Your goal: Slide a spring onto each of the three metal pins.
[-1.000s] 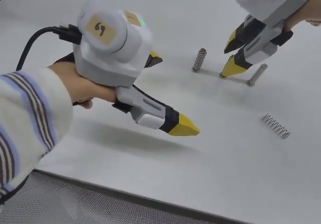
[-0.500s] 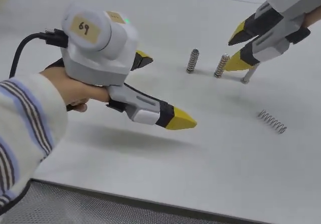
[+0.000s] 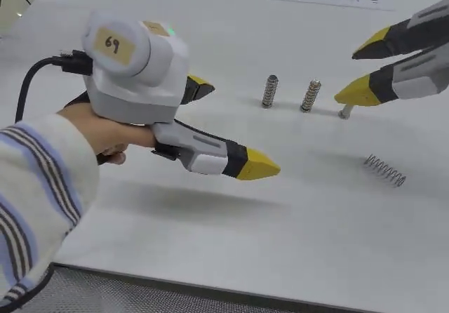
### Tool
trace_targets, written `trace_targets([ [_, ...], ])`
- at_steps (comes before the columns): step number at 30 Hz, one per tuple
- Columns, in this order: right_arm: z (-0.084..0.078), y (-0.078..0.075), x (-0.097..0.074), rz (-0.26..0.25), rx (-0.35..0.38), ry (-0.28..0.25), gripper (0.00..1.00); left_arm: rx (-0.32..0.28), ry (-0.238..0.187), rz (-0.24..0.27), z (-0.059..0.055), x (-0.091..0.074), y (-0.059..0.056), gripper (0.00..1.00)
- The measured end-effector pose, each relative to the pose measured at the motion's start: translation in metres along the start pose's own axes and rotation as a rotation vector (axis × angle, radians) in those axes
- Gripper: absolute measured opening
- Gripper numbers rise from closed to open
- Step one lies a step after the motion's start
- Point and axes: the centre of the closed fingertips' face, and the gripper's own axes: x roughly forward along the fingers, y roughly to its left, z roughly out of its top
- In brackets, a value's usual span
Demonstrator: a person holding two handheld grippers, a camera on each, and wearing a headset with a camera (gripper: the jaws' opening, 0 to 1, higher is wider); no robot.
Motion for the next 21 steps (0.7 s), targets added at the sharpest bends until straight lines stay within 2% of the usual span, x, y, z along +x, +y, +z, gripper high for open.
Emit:
trace_targets([
  [3,-0.009,0.002,-0.008,-0.024,0.001,-0.008,0.45,0.001,-0.01,0.006,0.003,-0.001,0.0,0.95],
  [8,-0.02,0.006,-0.023,-0.07,0.024,-0.044,0.53,0.004,-0.004,-0.006,0.003,-0.003,-0.003,0.93],
  [10,-0.026,0.006,-0.026,-0.092,0.028,-0.04,0.56,0.002,-0.005,-0.003,0.003,-0.004,-0.003,0.93],
  [13,-0.036,0.007,-0.031,-0.112,0.075,-0.054,0.6,0.002,0.0,0.0,0.002,-0.004,-0.003,0.94],
  [16,-0.045,0.01,-0.033,-0.108,0.126,-0.072,0.62,0.004,0.007,-0.002,0.001,-0.004,-0.004,0.94],
  [18,-0.051,0.008,-0.034,-0.126,0.135,-0.082,0.62,0.009,0.013,-0.008,0.0,-0.004,-0.005,0.94],
  [21,-0.057,0.007,-0.037,-0.153,0.184,-0.107,0.68,0.01,0.017,-0.012,0.0,-0.004,-0.006,0.94],
])
